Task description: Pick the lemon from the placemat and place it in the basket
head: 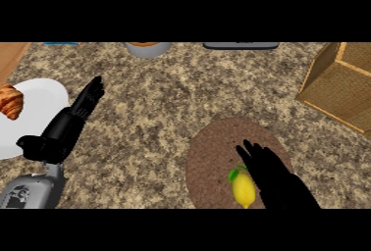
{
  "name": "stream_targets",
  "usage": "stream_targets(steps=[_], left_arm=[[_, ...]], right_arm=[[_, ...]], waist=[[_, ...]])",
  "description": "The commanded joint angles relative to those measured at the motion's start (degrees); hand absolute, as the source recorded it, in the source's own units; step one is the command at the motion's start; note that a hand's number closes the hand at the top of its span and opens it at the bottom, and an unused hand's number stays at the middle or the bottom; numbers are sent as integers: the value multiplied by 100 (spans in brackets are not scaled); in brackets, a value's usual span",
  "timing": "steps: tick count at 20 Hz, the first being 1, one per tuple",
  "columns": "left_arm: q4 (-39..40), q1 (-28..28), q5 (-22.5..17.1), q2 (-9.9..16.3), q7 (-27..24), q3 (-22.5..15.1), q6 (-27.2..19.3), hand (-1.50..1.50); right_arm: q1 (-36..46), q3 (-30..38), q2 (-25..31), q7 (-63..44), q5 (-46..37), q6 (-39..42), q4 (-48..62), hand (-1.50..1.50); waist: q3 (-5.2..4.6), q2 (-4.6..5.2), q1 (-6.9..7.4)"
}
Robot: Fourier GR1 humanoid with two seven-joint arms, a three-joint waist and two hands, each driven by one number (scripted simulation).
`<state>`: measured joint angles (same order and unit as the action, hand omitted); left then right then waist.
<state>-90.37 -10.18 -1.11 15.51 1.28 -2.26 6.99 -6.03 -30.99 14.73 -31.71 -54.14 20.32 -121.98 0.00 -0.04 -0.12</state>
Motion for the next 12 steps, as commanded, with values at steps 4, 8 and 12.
stream_targets(steps=[4, 8, 12], left_arm=[[456, -234, 312, -243, -291, 120, -20, 0], [54, 257, 133, -169, -294, 222, 251, 0], [-298, 148, 177, -231, 94, 251, 286, 0]], right_arm=[[19, 42, -12, -108, -242, 398, -3, -150], [637, 1, -548, -60, -456, 196, 982, -150], [24, -394, -560, -2, -874, -328, 1076, -150]], waist=[[-1, 4, -9], [-1, 5, 31], [1, -2, 12]])
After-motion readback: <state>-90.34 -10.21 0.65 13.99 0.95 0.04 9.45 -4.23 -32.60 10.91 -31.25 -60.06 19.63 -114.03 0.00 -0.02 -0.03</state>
